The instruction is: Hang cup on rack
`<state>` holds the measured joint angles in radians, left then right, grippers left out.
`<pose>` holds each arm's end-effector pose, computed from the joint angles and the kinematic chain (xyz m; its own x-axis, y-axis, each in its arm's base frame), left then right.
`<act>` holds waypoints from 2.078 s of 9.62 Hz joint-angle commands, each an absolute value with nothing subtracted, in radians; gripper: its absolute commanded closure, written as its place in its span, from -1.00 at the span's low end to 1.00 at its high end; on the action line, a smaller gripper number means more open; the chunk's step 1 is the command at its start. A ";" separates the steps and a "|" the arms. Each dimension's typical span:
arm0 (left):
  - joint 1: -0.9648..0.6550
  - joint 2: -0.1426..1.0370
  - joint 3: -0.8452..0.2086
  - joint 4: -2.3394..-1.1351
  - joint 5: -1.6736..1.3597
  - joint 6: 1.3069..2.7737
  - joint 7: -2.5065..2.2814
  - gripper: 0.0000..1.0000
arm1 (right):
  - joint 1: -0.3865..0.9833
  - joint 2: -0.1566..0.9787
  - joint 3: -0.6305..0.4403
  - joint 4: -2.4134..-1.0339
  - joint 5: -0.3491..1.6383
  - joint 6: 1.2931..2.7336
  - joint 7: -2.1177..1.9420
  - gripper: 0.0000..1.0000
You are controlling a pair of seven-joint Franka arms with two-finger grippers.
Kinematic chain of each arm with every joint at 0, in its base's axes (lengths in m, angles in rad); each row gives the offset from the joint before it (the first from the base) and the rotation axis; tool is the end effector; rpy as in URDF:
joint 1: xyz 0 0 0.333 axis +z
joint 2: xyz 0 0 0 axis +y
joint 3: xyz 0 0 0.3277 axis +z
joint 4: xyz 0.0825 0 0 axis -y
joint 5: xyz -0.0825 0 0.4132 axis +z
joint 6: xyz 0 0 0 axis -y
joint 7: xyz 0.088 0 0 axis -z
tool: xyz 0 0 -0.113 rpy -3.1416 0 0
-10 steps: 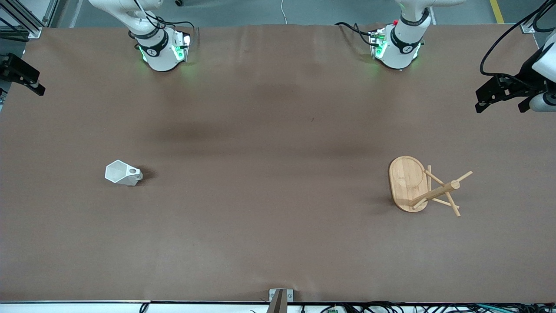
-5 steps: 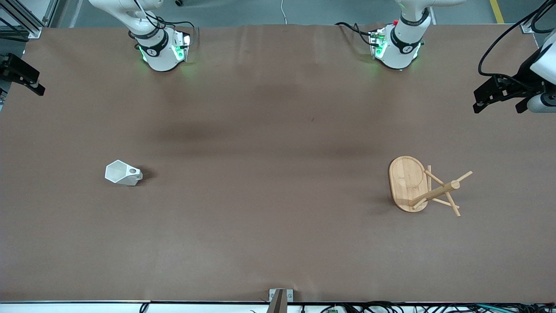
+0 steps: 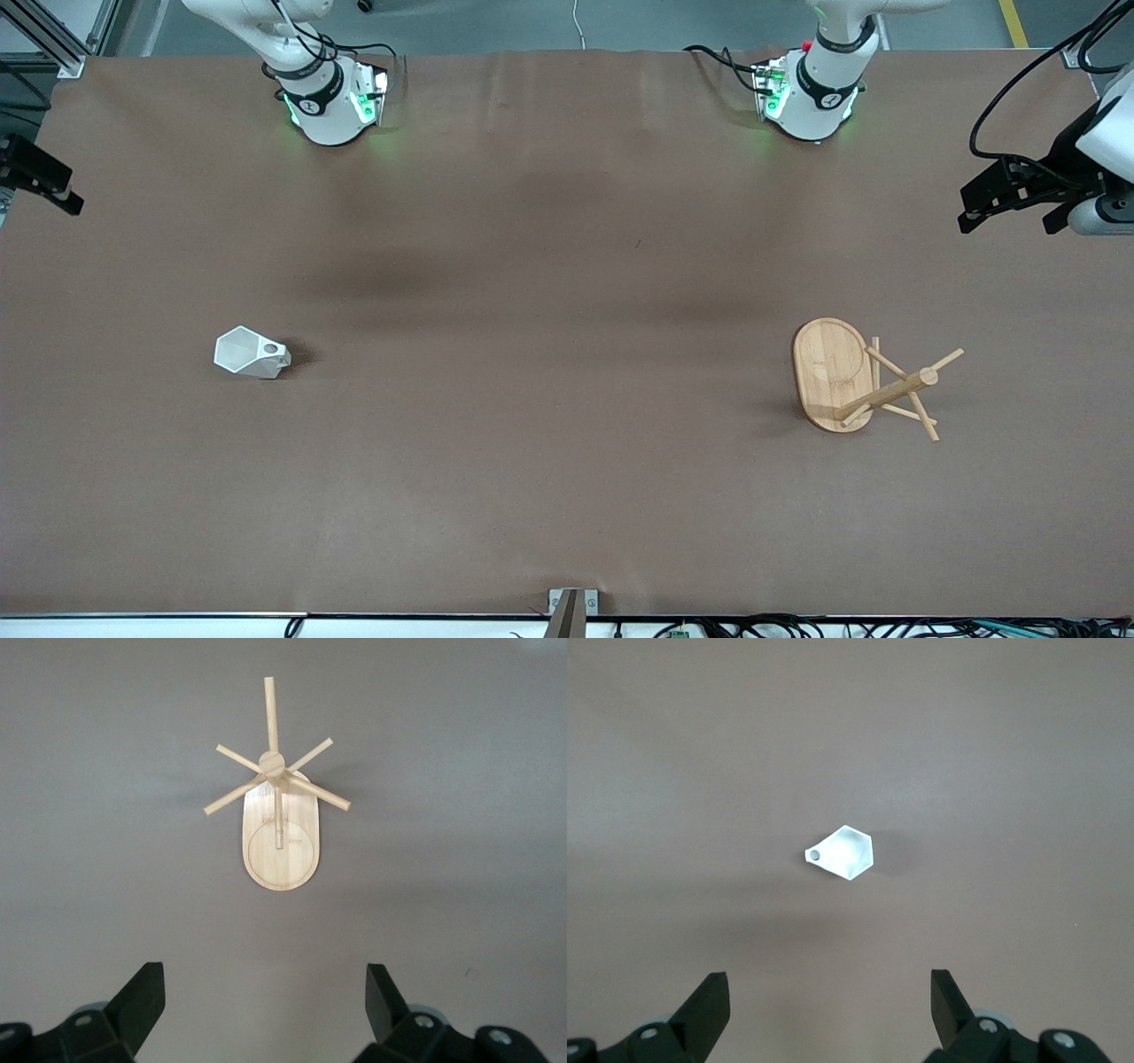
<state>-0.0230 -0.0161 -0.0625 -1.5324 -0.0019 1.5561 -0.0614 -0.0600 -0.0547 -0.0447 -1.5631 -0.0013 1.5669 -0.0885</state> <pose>0.5756 -0.0499 0.6574 0.9989 -0.0241 0.0396 -0.0242 -0.9997 0.0033 0.5630 -0.0601 0.6651 0.9982 -0.0161 0.0583 -0.0164 -0.9999 0.0040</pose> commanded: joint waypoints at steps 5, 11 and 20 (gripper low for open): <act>-0.029 0.003 -0.066 -1.554 -0.017 1.551 -0.054 -1.00 | -0.143 0.140 -0.037 -1.696 -0.009 1.806 -0.178 -0.98; -0.022 0.009 -0.066 -1.554 -0.018 1.551 -0.052 -1.00 | -0.144 0.147 -0.032 -2.043 -0.009 2.169 -0.213 -0.96; -0.025 0.017 -0.067 -1.552 -0.009 1.532 -0.055 -1.00 | -0.132 0.340 -0.031 -2.066 -0.006 2.393 -0.284 -0.89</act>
<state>-0.0287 -0.0002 -0.0656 -1.5349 -0.0029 1.5407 -0.0614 -0.1339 0.3285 -0.0332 -2.0640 -0.0014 2.3669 -0.2743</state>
